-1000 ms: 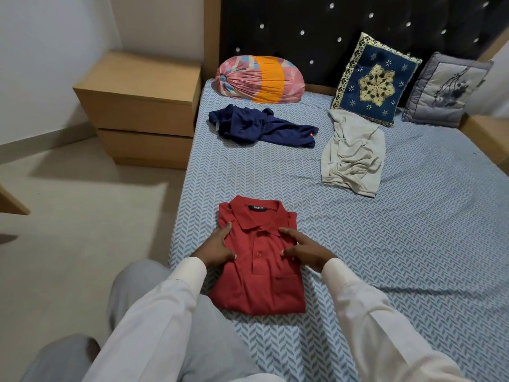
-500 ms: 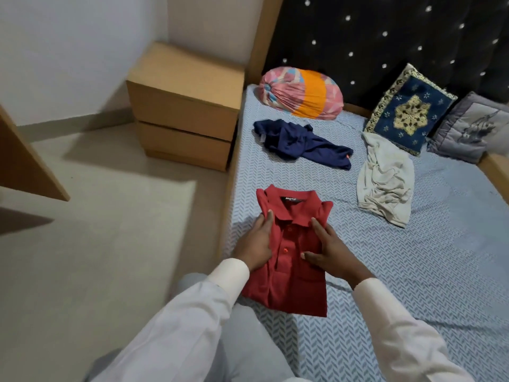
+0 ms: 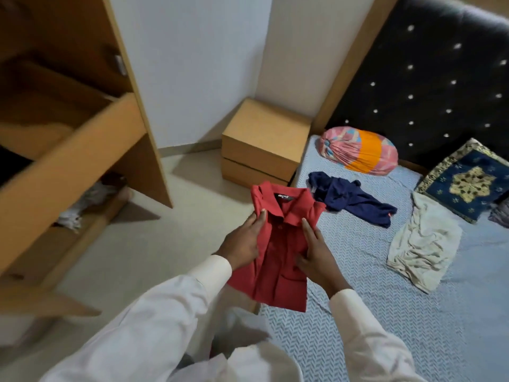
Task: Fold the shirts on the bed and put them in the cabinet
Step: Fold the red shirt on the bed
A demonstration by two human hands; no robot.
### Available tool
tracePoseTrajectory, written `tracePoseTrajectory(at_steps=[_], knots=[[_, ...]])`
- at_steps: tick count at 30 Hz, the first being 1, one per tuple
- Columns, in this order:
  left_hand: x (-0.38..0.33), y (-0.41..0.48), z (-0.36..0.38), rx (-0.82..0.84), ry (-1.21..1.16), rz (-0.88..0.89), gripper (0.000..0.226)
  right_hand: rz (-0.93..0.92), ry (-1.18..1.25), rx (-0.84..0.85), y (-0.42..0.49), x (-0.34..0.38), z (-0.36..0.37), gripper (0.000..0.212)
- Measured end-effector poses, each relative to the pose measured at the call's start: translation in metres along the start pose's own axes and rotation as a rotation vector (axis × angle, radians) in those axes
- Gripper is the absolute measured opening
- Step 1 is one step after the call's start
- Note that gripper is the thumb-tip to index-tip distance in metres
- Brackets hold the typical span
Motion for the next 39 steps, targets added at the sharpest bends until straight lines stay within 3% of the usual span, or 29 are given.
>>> tracePoseTrajectory(at_steps=[5,10,24,34,39], knots=[[0.015,-0.031,-0.096,-0.143,-0.048,-0.086,0.097,-0.170,-0.008,0.006,0.043,0.090,-0.034,0.091],[0.057,-0.050,-0.189,-0.354,-0.088,-0.154,0.098,-0.352,0.055,0.077,0.108,0.181,-0.038,0.100],[0.253,-0.100,-0.415,-0.740,-0.252,-0.434,0.092,-0.932,0.020,0.249,0.304,0.459,0.067,0.095],[0.378,-0.160,-0.480,-1.026,-0.204,-0.772,0.092,-1.165,0.075,0.455,0.372,0.630,0.183,0.094],[0.432,-0.168,-0.453,-0.973,-0.221,-0.987,0.087,-1.209,0.057,0.656,0.383,0.654,0.249,0.097]])
Point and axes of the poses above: each hand's wrist, its own y-axis towards the middle knuckle, its own z-axis out of the palm, x = y × z, the point moved 7 cm from there along y, towards the middle knuckle, and after that the axes turned 13 degrees about -z, right-handed, at the moved point
